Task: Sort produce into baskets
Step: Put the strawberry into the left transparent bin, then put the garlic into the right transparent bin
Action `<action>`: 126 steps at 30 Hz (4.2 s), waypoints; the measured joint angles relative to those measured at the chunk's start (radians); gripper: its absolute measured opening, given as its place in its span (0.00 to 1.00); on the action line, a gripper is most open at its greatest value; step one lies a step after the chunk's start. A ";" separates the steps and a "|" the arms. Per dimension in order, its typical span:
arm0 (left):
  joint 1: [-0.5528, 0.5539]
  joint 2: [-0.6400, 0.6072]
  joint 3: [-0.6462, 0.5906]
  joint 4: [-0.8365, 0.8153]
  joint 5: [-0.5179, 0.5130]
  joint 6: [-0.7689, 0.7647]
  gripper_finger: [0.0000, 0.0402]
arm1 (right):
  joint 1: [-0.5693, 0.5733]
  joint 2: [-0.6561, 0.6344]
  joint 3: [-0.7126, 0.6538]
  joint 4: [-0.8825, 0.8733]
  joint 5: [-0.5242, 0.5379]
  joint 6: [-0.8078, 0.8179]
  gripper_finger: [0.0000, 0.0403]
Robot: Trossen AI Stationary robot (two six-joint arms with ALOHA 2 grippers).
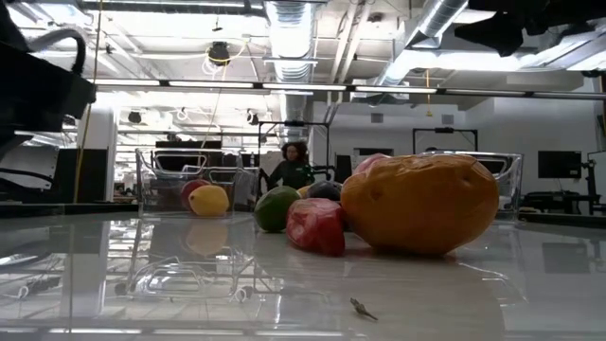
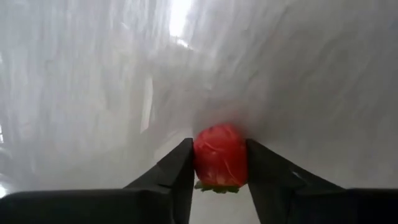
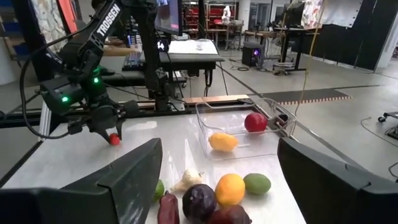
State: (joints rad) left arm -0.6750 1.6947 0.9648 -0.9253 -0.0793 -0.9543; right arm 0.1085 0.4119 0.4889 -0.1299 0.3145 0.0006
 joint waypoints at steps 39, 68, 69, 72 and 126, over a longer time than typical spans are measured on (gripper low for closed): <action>0.909 -0.399 0.022 0.195 -0.354 0.590 0.62 | 0.002 0.118 0.000 0.019 0.001 0.071 0.83; 0.686 0.202 0.426 0.179 -0.126 0.831 0.64 | -0.006 0.116 0.000 0.020 0.001 0.055 0.83; 0.691 0.214 0.426 0.180 -0.126 0.829 0.64 | -0.006 0.116 0.000 0.016 0.001 0.054 0.83; 0.715 0.246 0.423 0.180 -0.127 0.793 0.64 | -0.005 0.116 0.000 0.009 0.001 0.056 0.83; 0.830 0.404 0.815 0.696 -0.107 0.941 0.33 | 0.002 -0.061 0.038 -0.125 -0.001 0.107 0.83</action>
State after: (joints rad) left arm 0.1550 2.0990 1.7794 -0.2289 -0.1860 -0.0135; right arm 0.1106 0.3511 0.5266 -0.2550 0.3136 0.1078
